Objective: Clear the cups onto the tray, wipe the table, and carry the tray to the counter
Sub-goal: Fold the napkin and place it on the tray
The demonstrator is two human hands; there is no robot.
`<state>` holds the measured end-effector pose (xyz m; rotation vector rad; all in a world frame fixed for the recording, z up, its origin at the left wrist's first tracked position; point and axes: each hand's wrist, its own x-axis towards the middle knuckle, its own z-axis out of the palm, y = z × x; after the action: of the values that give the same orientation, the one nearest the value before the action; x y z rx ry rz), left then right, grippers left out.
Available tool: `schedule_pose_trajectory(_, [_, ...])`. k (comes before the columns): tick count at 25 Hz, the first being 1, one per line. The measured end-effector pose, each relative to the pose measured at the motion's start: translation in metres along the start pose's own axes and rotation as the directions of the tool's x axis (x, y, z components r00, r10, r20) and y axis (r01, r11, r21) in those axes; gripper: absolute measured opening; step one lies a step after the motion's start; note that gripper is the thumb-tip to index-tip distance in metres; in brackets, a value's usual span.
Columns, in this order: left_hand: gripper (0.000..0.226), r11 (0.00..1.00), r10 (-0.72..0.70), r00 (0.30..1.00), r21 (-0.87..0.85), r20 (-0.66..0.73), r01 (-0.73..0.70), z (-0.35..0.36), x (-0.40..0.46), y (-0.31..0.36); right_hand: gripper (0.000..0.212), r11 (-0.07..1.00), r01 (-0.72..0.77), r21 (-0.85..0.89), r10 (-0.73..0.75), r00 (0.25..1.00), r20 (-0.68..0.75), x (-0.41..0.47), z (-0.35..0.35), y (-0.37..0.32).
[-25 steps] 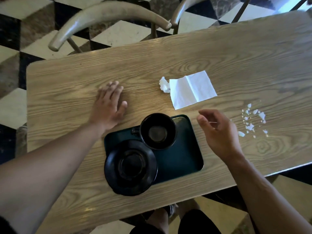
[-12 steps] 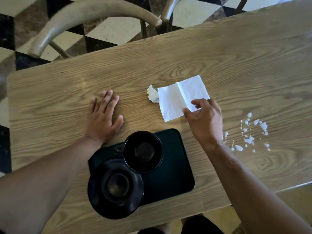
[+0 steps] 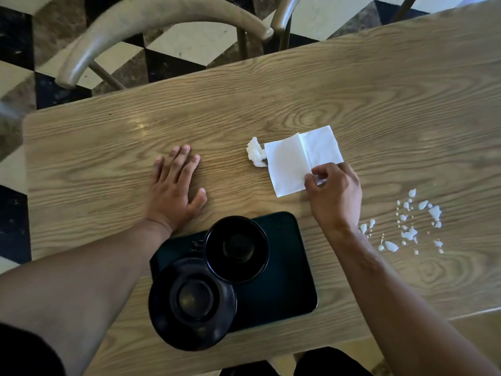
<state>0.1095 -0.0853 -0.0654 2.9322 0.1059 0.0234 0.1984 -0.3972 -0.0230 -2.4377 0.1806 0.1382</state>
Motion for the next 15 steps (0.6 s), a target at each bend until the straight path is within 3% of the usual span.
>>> schedule_pose_trajectory(9, [0.075, 1.000, -0.006, 1.000, -0.015, -0.008, 0.006, -0.002, 0.001, 0.000, 0.009, 0.969, 0.045, 0.242, -0.011, 0.990, -0.140, -0.007, -0.025, -0.012])
schedule_pose_trajectory(15, [0.076, 1.000, -0.016, 1.000, -0.009, -0.012, 0.016, -0.002, 0.001, 0.001, 0.015, 0.804, -0.014, 0.595, -0.030, 0.997, 0.064, -0.015, -0.070, -0.025])
